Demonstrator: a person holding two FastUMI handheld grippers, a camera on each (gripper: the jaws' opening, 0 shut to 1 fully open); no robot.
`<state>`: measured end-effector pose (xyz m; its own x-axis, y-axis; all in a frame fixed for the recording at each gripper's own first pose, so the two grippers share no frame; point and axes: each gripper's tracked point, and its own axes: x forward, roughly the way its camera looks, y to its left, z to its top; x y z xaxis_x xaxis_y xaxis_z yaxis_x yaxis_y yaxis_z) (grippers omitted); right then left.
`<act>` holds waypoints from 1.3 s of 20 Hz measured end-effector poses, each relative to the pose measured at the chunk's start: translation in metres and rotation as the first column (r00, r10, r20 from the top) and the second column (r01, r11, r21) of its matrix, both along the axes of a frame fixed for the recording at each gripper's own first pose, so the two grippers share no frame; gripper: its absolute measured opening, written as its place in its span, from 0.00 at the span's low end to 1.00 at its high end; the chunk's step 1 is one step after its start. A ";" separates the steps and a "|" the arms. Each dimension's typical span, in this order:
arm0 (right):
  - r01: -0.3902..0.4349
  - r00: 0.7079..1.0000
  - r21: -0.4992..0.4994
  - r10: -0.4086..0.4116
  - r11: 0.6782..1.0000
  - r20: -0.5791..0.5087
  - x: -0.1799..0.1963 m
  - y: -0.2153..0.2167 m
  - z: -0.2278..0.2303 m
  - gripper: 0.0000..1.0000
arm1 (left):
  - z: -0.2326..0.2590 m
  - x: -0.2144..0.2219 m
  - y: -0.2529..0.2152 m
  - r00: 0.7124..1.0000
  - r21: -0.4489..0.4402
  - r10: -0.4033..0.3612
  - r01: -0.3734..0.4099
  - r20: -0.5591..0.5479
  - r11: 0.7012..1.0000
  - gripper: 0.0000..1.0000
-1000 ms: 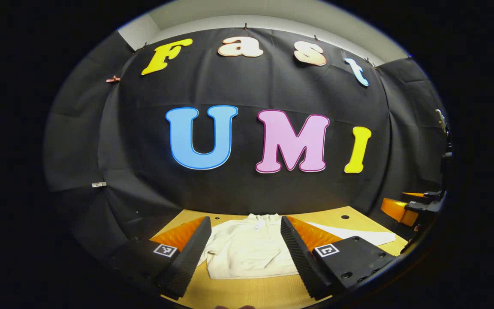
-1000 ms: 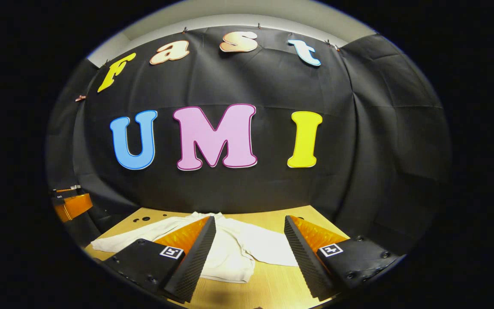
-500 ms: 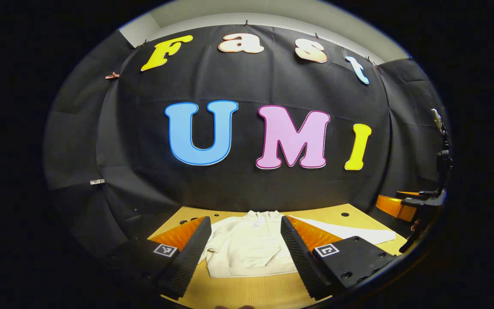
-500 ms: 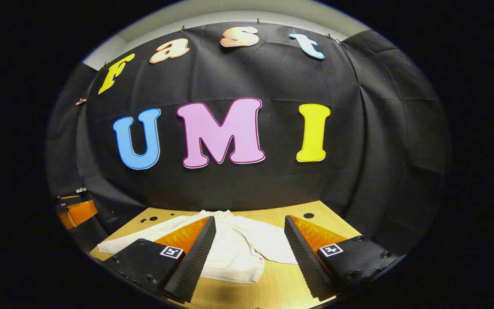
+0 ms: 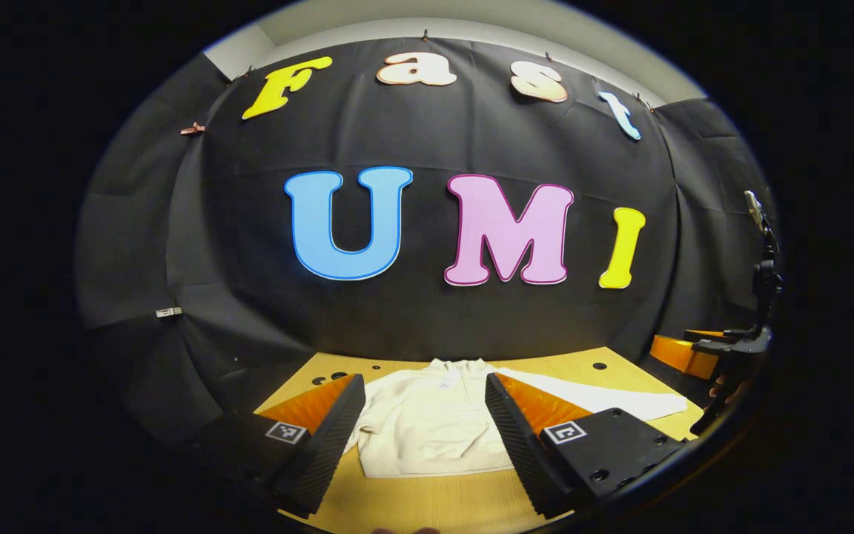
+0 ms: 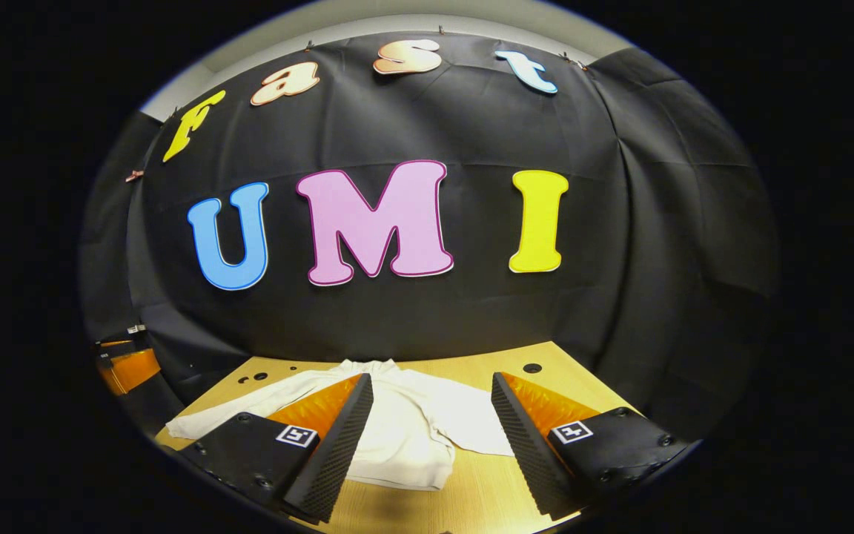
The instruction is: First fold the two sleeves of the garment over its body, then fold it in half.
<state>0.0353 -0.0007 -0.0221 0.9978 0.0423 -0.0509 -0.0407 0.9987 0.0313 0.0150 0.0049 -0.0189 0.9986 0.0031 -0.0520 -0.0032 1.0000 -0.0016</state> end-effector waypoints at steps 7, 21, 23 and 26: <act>0.081 0.996 -0.053 -0.084 0.995 -0.041 0.028 -0.058 -0.022 0.98 | -0.009 0.002 -0.019 0.999 0.041 -0.028 0.029 -0.022 0.999 1.00; 0.387 0.860 -0.043 -0.378 0.921 -0.344 0.073 -0.253 -0.143 0.98 | -0.049 0.021 -0.045 0.988 0.023 0.018 -0.015 -0.155 1.000 1.00; 0.410 0.825 -0.074 -0.404 0.909 -0.395 0.075 -0.274 -0.165 0.98 | -0.056 0.025 -0.050 0.984 0.030 0.027 -0.022 -0.177 0.999 1.00; 0.416 0.779 -0.137 -0.429 0.899 -0.457 0.078 -0.299 -0.196 0.98 | -0.061 0.033 -0.058 0.981 0.056 0.034 -0.024 -0.192 0.998 1.00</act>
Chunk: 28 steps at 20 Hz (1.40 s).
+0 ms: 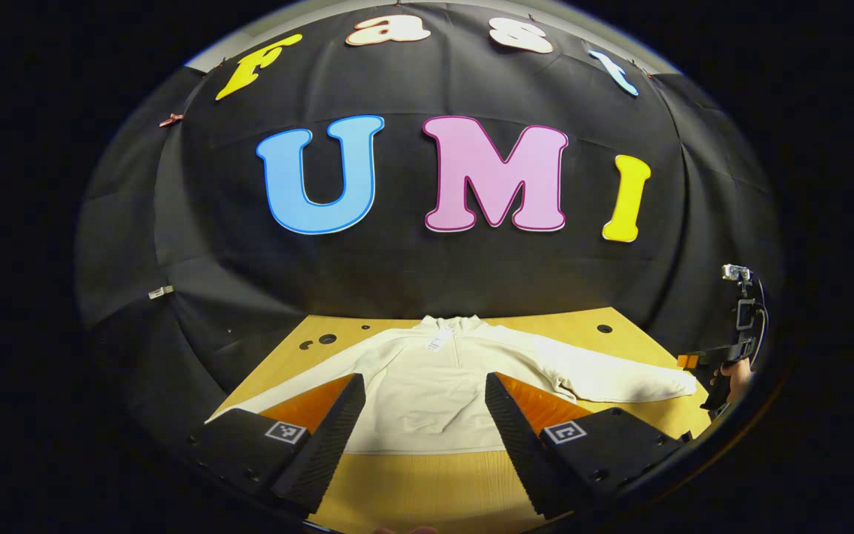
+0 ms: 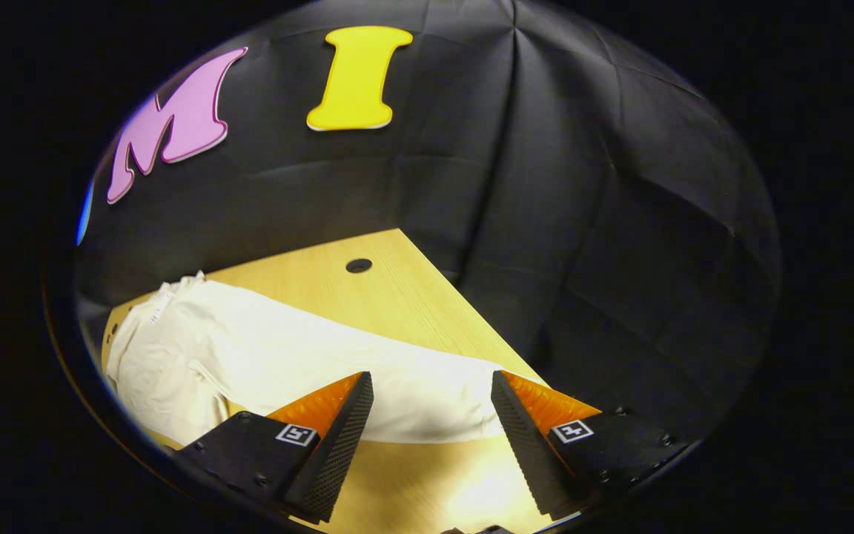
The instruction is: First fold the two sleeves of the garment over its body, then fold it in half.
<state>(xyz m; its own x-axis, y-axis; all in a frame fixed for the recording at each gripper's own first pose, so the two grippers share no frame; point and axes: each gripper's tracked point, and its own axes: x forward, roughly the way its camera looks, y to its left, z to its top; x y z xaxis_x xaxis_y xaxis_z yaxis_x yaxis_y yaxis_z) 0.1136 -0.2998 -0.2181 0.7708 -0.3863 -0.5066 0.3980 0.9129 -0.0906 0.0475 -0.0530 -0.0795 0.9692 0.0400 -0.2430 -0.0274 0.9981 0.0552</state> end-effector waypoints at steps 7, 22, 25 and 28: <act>0.077 0.990 0.016 -0.075 0.997 -0.118 0.014 -0.063 -0.047 0.98 | -0.016 0.008 -0.028 0.997 -0.037 -0.017 0.015 -0.072 0.999 1.00; 0.124 0.975 0.134 -0.096 0.983 -0.202 0.011 -0.080 -0.093 0.96 | -0.021 0.024 -0.051 0.994 -0.059 -0.034 0.028 -0.105 0.998 1.00; 0.056 0.981 0.112 -0.034 0.992 -0.189 0.021 -0.066 -0.095 0.56 | -0.021 0.025 -0.051 0.994 -0.058 -0.033 0.027 -0.106 0.998 1.00; 0.024 0.981 0.026 -0.018 0.999 -0.191 0.026 -0.054 -0.095 0.23 | -0.018 0.026 -0.048 0.994 -0.062 -0.026 0.020 -0.103 0.998 1.00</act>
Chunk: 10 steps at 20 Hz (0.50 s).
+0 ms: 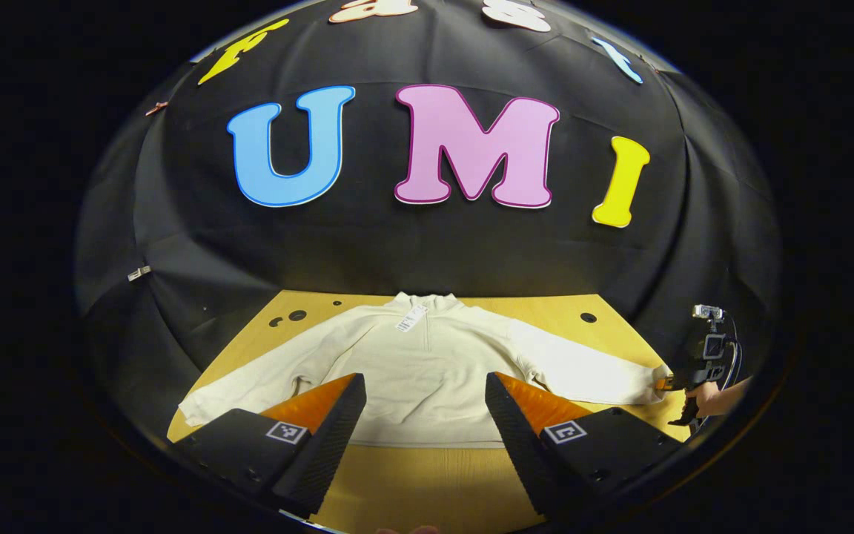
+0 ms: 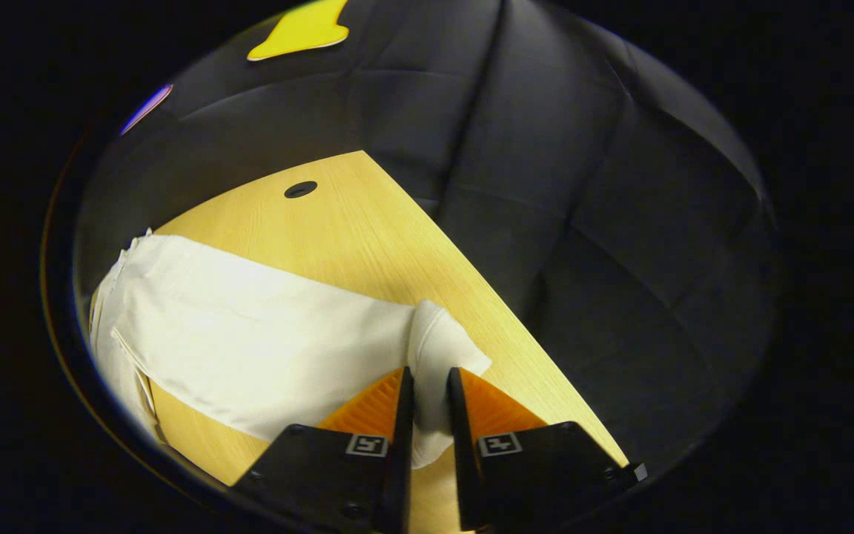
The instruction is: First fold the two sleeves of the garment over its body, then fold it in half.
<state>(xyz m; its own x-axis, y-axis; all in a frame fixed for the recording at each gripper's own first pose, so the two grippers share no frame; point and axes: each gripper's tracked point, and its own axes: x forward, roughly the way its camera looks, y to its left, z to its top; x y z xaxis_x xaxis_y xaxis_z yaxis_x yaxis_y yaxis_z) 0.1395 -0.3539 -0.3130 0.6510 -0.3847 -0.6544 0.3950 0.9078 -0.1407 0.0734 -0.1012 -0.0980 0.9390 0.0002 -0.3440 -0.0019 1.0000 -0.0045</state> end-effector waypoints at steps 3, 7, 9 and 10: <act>-0.017 0.999 -0.005 0.016 1.000 -0.033 0.005 0.009 0.000 0.07 | 0.001 0.000 0.004 1.000 -0.006 0.006 -0.006 0.001 1.000 1.00; -0.026 0.999 0.064 0.029 0.998 -0.043 0.001 0.028 0.005 0.05 | 0.004 -0.001 0.009 1.000 -0.016 -0.001 0.001 0.004 1.000 1.00; -0.046 0.999 0.062 0.048 0.997 -0.025 -0.001 0.043 0.018 0.05 | 0.009 -0.001 0.013 1.000 -0.021 -0.007 0.007 0.014 1.000 1.00; -0.061 0.998 0.063 0.062 0.996 -0.013 0.001 0.053 0.025 0.05 | 0.011 -0.001 0.016 1.000 -0.026 -0.008 0.008 0.017 1.000 1.00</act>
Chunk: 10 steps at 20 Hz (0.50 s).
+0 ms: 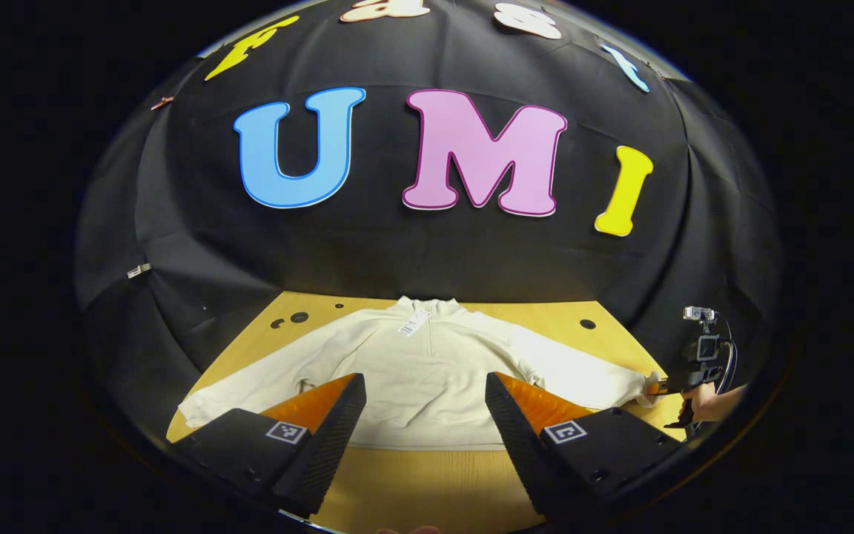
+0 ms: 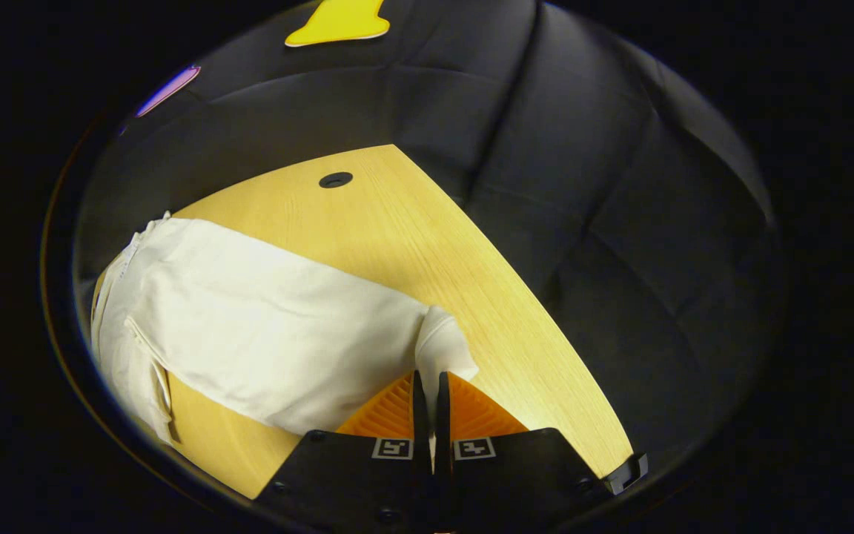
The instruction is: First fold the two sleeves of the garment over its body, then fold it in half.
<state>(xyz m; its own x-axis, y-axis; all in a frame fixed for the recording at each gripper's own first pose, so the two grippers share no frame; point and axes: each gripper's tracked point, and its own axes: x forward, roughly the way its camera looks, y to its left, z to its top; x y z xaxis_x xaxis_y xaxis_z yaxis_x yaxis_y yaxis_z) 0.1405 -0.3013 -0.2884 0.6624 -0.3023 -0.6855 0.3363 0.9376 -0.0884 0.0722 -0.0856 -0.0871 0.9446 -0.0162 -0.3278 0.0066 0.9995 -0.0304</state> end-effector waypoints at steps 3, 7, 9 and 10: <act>-0.044 0.998 -0.020 0.045 0.999 0.032 0.009 0.020 0.027 0.05 | 0.002 -0.005 0.010 1.000 -0.023 -0.002 0.002 0.007 1.000 1.00; -0.077 0.991 -0.025 0.079 0.997 0.106 0.035 0.047 0.071 0.05 | 0.003 -0.011 0.033 1.000 -0.052 0.020 -0.019 0.017 0.998 1.00; -0.111 0.984 -0.039 0.116 0.993 0.133 0.049 0.064 0.091 0.05 | 0.001 -0.014 0.044 0.999 -0.073 0.039 -0.038 0.014 0.997 0.99; -0.132 0.980 -0.042 0.136 0.990 0.143 0.055 0.076 0.099 0.05 | 0.001 -0.016 0.050 0.999 -0.084 0.048 -0.047 0.013 0.995 1.00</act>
